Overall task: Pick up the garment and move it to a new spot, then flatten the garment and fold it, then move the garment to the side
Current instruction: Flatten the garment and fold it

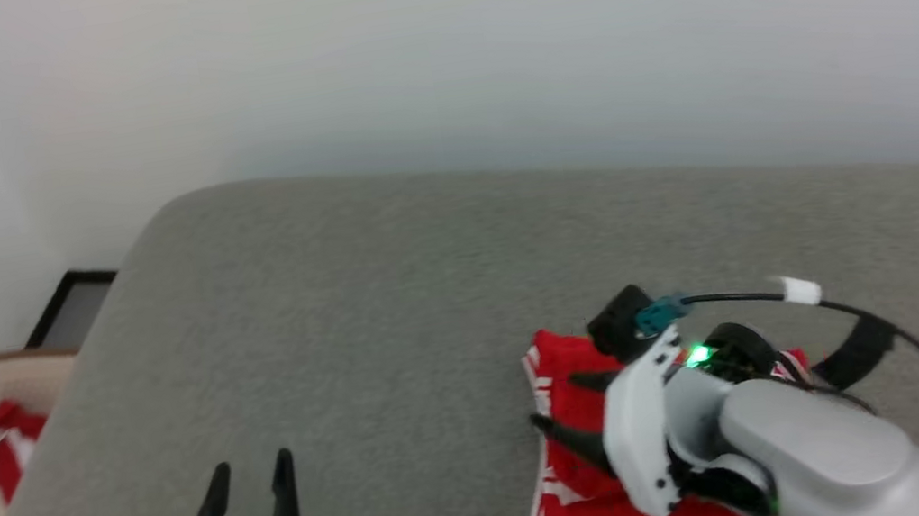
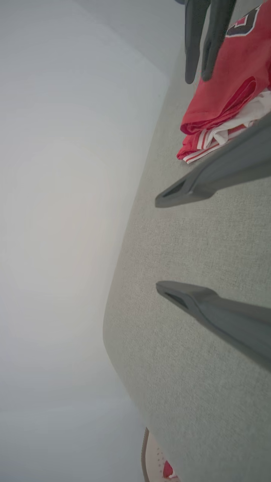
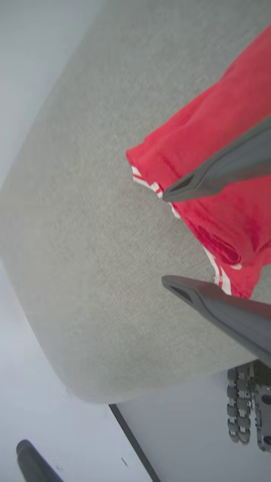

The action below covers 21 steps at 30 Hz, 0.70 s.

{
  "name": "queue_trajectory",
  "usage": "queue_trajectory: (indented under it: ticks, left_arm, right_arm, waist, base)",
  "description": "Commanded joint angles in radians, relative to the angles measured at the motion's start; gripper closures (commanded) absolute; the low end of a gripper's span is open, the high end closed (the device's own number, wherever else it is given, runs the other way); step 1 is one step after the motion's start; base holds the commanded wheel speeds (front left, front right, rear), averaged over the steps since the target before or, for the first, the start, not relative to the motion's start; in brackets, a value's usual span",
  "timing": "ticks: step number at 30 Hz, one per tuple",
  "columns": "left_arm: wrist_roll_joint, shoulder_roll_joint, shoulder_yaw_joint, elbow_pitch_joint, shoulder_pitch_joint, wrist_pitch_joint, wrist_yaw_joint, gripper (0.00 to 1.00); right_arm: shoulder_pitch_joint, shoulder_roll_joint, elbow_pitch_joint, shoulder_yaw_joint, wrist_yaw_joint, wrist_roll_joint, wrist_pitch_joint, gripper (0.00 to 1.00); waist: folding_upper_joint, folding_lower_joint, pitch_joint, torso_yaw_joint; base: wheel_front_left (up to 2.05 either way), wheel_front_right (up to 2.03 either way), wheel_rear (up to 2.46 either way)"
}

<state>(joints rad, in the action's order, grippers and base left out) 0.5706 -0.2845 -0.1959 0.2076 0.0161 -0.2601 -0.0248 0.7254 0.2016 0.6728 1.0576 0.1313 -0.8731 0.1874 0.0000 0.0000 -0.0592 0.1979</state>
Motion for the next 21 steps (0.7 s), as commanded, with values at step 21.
queue_trajectory:
  ticks: [21]
  left_arm:
    - [-0.054,-0.010,0.142,-0.118,-0.190,-0.005,0.026,0.00]
  right_arm:
    - [-0.249,0.275,-0.151,-0.329,-0.001,0.116,-0.306,0.00]
  waist:
    - [0.0000,0.0000,-0.081,-0.269]
  base:
    - [0.00,0.00,0.00]
